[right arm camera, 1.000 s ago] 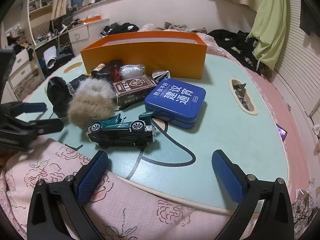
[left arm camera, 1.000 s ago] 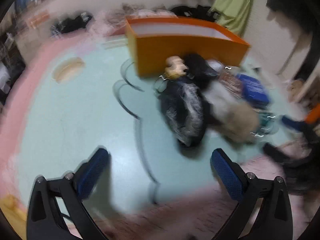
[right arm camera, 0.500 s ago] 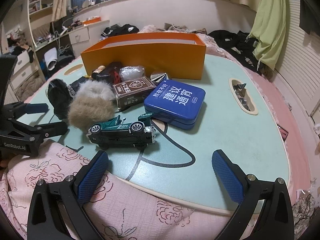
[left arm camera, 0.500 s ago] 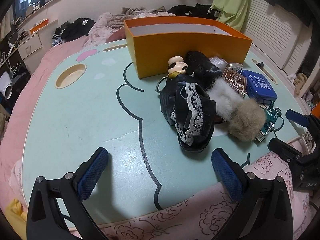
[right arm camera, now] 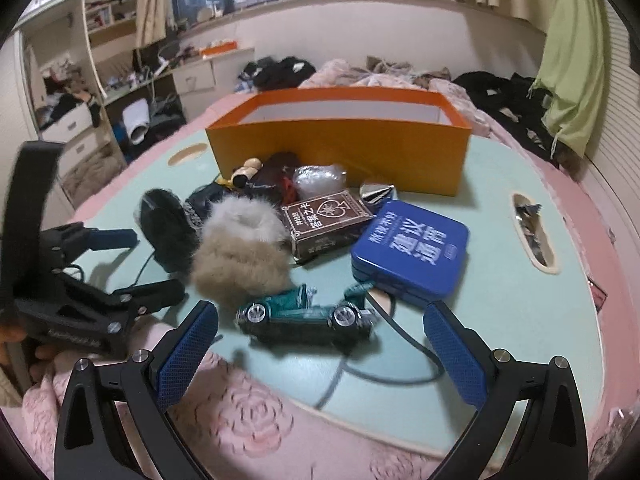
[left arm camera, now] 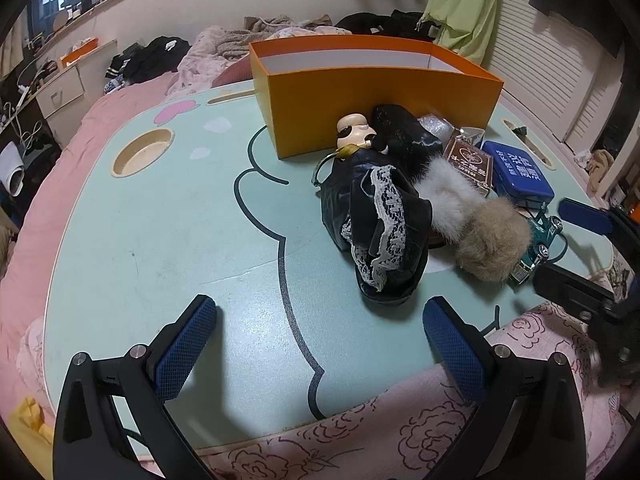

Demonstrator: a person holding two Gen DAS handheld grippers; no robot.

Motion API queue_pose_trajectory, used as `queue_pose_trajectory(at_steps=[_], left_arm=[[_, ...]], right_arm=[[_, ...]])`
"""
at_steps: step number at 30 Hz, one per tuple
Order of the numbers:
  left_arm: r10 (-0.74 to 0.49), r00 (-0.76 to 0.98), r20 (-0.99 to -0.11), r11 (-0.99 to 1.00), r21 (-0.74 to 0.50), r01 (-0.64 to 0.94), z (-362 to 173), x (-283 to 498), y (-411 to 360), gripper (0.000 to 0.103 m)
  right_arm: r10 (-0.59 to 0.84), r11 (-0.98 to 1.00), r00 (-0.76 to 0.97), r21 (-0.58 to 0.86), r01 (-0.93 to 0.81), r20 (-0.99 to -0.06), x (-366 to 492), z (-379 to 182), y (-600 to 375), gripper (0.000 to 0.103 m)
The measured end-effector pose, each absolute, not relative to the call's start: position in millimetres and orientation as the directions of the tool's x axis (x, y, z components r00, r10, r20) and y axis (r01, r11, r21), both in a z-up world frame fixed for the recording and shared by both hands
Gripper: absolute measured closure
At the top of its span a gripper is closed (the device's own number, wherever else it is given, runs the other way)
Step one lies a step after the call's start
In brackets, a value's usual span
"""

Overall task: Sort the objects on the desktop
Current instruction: 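Grasp the black lace cloth with the left gripper while the right grasps the green toy car, then carry the cloth and toy car into the orange box and open both grippers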

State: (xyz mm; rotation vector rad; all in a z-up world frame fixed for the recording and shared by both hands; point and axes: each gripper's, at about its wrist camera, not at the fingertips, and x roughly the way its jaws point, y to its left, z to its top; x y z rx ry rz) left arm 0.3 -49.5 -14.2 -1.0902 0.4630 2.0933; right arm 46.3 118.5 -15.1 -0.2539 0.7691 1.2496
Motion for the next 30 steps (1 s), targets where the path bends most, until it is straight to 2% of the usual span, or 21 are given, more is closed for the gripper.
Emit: queue_pose_trajectory(at_steps=[2,3,4,11,13,16,18,23,30], left_arm=[[0.449,-0.379,-0.809,-0.680,-0.034,-0.733,-13,-1,-52,0.000],[0.462,-0.374,-0.804,-0.680,-0.050,-0.731,-12,-1,-55,0.000],[0.471,-0.371,-0.800,-0.680,-0.062,-0.730,-11,-1,-57,0.000],[0.585,-0.361,-0.726,-0.641,-0.142,-0.754,12,-1,-61,0.006],[0.603,-0.349,-0.717,-0.623,-0.150,-0.768,16,-3,-55,0.013],[0.602,-0.339,-0.723,-0.594,-0.123,-0.795,16,-3,-41,0.036],[0.586,-0.300,-0.752,-0.586,-0.139,-0.798,7,-7,-34,0.073],[0.645,-0.304,-0.701,-0.585,-0.198,-0.786,14,-5,-56,0.078],[0.726,-0.318,-0.609,-0.569,-0.273,-0.776,51,-13,-81,0.078]], right_arm=[[0.750,0.315,0.091,0.232,-0.921,-0.655,47,-18,125,0.011],[0.748,0.309,0.080,0.239,-0.921,-0.659,47,-19,126,0.026],[0.750,0.303,0.067,0.251,-0.919,-0.658,48,-20,126,0.029],[0.797,0.331,0.104,0.285,-0.900,-0.595,50,-17,109,0.030],[0.808,0.337,0.124,0.278,-0.899,-0.576,48,-15,104,0.030],[0.828,0.356,0.162,0.281,-0.891,-0.537,48,-12,95,0.030],[0.841,0.362,0.174,0.294,-0.885,-0.512,50,-10,88,0.030],[0.850,0.377,0.189,0.318,-0.870,-0.492,57,-9,81,0.030],[0.870,0.373,0.185,0.366,-0.853,-0.456,84,14,76,0.030]])
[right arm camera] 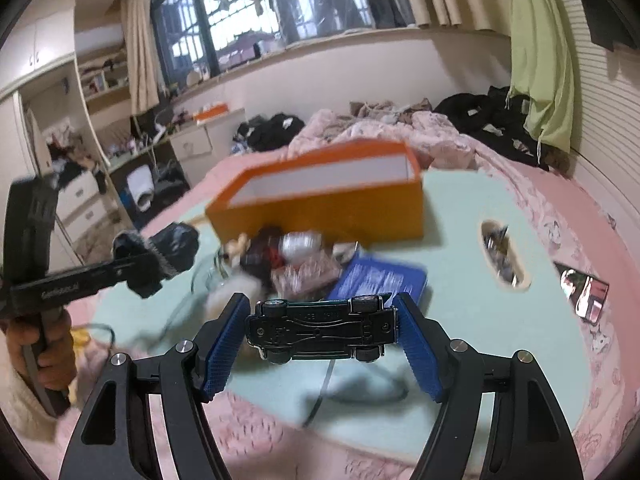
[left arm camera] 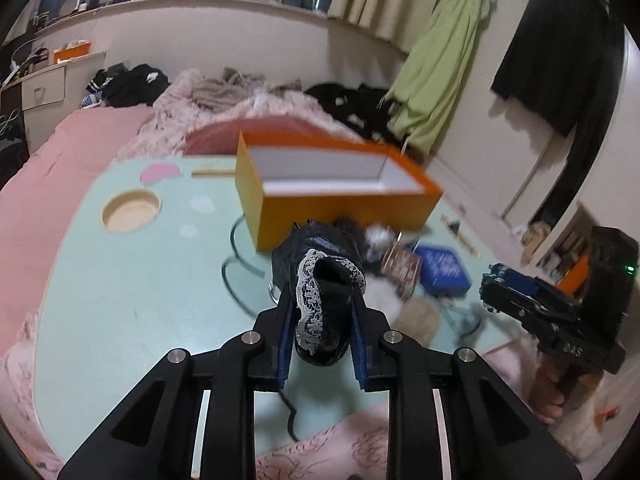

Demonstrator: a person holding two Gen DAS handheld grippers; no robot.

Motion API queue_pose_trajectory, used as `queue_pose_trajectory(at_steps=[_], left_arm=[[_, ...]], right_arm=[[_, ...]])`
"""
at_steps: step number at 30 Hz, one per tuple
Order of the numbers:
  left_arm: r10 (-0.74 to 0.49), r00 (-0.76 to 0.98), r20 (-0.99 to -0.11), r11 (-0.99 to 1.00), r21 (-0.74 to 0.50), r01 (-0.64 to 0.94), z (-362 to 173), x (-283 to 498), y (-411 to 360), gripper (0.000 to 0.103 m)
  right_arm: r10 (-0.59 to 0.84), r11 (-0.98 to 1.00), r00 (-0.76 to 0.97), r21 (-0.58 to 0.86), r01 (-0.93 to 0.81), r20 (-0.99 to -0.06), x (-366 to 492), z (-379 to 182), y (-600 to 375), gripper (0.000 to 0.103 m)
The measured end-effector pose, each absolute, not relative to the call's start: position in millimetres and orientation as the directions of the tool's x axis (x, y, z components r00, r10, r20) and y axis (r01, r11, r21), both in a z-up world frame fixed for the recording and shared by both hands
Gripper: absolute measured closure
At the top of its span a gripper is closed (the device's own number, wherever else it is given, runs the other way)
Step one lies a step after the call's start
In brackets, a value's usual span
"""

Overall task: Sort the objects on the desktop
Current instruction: 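Carry the cloth and toy car into the orange box and open both grippers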

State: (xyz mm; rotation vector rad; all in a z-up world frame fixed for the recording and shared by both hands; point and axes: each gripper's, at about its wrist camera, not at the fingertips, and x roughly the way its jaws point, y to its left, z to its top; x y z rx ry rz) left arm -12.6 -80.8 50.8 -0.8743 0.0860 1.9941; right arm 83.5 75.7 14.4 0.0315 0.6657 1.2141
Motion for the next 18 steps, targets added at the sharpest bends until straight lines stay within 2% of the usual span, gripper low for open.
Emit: queue_pose_trajectory(at_steps=[5,9,13,16,18], left_arm=[[0.749,-0.335,-0.572,-0.555,-0.265,-0.788,87,-33,-55,0.078],[0.744,-0.341,-0.574,-0.565,-0.269,-0.780,100,-61,-18,0.078],[0.692,-0.349,-0.632,-0.613,-0.259,-0.746,81,-93,18,0.076],[0.635,-0.305,-0.709,-0.666,-0.304,-0.681,48,-120,29,0.064],[0.668,-0.267,-0.695,-0.640,-0.353,-0.682,41,-129,28,0.062]], right_arm=[[0.883,0.385,0.214,0.384,-0.839,-0.418,123,49,98,0.030],[0.882,0.386,0.195,0.420,-0.822,-0.429,161,67,146,0.030],[0.848,0.421,0.182,0.423,-0.802,-0.499,185,58,191,0.030],[0.817,0.439,0.111,0.486,-0.756,-0.566,199,33,212,0.028],[0.824,0.438,0.096,0.520,-0.734,-0.559,201,28,213,0.023]])
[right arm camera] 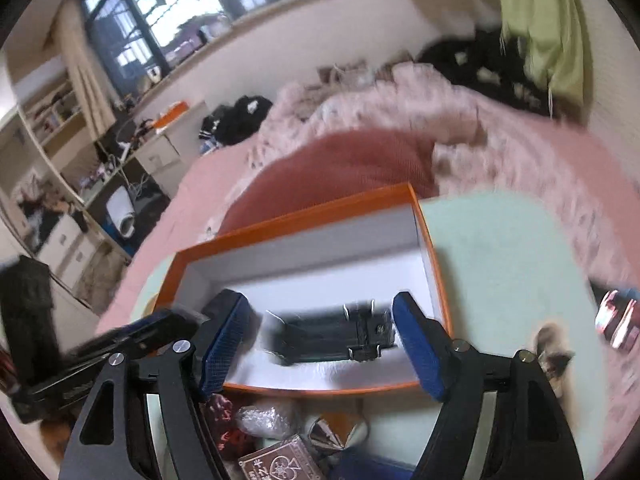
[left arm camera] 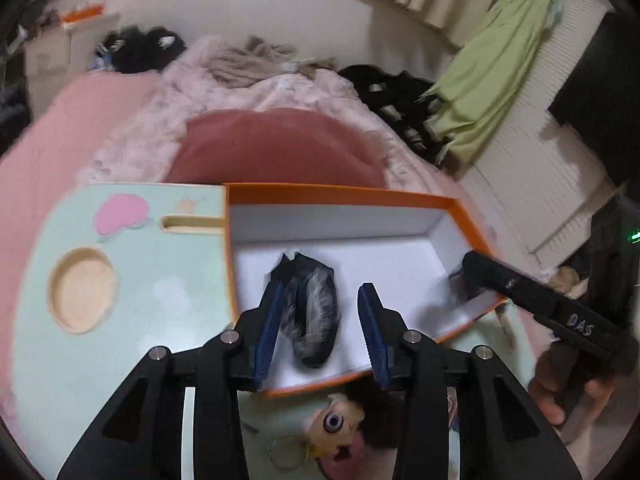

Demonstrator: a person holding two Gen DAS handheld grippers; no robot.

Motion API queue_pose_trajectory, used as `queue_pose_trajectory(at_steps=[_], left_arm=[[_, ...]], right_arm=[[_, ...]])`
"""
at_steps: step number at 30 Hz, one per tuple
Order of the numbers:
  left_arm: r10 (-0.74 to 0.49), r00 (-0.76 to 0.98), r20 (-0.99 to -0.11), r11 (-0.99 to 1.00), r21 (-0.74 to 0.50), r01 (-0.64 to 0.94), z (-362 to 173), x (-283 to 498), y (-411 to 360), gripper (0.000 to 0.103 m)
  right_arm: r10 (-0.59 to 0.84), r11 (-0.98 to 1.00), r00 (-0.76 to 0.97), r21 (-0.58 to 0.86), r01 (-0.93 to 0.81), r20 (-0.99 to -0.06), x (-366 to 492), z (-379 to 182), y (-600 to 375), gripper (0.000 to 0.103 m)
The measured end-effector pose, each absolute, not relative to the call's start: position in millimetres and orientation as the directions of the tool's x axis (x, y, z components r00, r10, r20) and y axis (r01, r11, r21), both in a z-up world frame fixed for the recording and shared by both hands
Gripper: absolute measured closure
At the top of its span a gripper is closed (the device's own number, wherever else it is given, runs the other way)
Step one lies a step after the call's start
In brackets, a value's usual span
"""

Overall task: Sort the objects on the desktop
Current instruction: 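Carry the cloth and toy car into the orange box and open both grippers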

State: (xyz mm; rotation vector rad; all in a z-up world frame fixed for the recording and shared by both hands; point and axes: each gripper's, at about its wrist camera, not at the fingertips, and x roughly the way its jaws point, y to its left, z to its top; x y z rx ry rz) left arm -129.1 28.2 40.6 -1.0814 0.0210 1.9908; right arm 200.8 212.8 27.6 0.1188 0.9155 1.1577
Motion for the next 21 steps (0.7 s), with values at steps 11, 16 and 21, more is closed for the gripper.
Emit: queue_pose_trajectory(at_steps=[11,16,21], left_arm=[[0.645,-0.321,-0.694,-0.670,-0.310,-0.675,41,-145,31,0.062],[0.656,-0.383,-0.651,-0.654,-0.237,-0.718,62,-109,13,0.055],[0.644,-0.420,-0.640,-0.641,-0.150,-0.753,71,-47,-24,0.022]], right_arm=[[0.774,0.483,0.214,0.337,-0.808,-0.596,155,30,219,0.020],[0.822,0.458,0.213,0.392,-0.798,-0.529,154,43,192,0.019],[0.811,0.476,0.281,0.298,-0.827,-0.514,119,57,140,0.005]])
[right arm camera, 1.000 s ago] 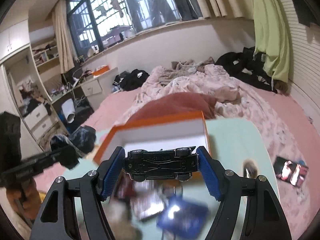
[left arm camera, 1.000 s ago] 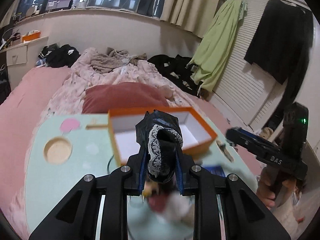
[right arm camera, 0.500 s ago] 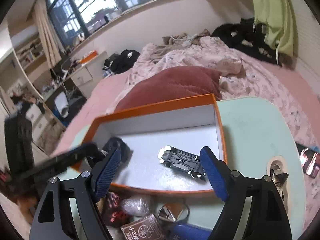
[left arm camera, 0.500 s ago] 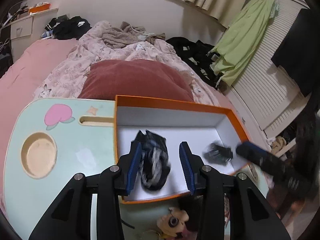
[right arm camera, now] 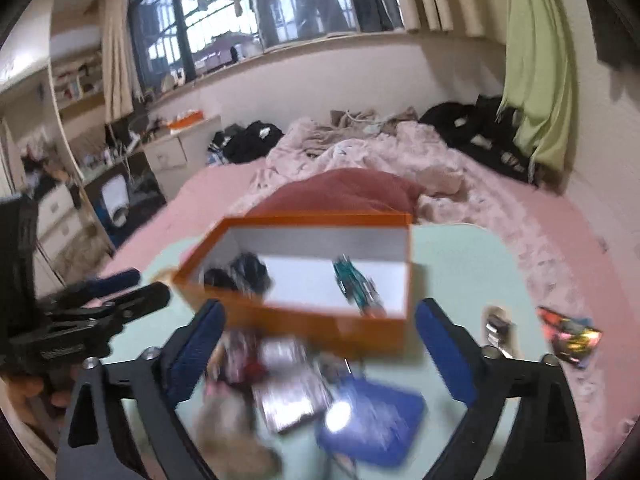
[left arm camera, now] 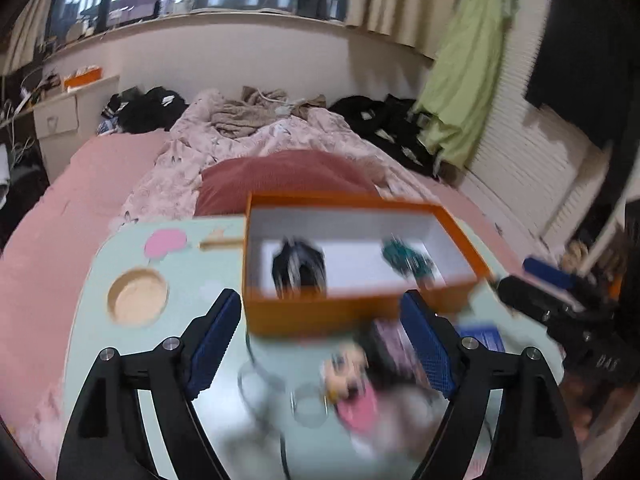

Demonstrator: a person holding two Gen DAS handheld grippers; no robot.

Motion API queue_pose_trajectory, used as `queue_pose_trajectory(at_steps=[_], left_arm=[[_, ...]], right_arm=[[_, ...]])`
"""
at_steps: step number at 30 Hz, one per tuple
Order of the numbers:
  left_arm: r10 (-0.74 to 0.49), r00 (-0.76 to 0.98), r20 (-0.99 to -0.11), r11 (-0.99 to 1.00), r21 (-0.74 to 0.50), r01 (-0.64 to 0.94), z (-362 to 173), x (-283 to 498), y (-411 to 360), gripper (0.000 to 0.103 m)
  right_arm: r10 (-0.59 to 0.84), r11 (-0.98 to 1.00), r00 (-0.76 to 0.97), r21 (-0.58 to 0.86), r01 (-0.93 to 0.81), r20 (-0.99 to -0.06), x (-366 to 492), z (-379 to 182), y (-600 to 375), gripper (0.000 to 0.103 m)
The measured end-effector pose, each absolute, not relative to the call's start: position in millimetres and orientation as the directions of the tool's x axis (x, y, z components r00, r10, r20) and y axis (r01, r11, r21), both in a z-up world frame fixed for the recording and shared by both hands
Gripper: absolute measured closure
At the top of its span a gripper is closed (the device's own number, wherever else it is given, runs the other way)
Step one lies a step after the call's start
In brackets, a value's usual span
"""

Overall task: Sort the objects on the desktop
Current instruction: 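Carry the cloth and toy car into the orange box and open both grippers, then withdraw both grippers from the orange box back over the table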

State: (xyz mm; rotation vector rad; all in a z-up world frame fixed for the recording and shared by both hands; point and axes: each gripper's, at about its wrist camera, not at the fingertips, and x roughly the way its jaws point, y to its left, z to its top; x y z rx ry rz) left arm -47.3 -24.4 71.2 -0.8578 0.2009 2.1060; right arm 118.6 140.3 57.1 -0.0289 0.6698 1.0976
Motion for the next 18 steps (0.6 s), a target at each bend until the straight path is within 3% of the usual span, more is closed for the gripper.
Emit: queue_pose_trajectory(at_steps=[6,11,13,15,18], left_arm=[[0.576,-0.328,-0.748,-0.620,-0.139,-0.772,26,0,-58,0.022],[0.484,-0.359,-0.798,-0.652,-0.055,-0.756,-4,6,-57,0.022],[0.437,-0.387,-0.812,-0.666,-0.003,-0.746,-11,5,-51,0.017],[0.436,-0.374,-0.819,-0.655,-0.004,-0.755,-14,7,-47,0.005],[0.432,-0.372,-0.822,-0.660,-0.007,-0.751,-15,5,-48,0.000]], right_arm=[[0.746,0.439,0.262,0.156,-0.885,-0.612,62,12,98,0.005],[0.692,0.432,0.201,0.174,-0.885,-0.694,49,-32,104,0.005],[0.682,0.460,0.208,0.190,-0.867,-0.701,58,-35,105,0.000],[0.651,0.499,0.254,0.151,-0.853,-0.715,61,-38,106,0.000],[0.647,0.506,0.267,0.141,-0.851,-0.714,61,-41,106,0.000]])
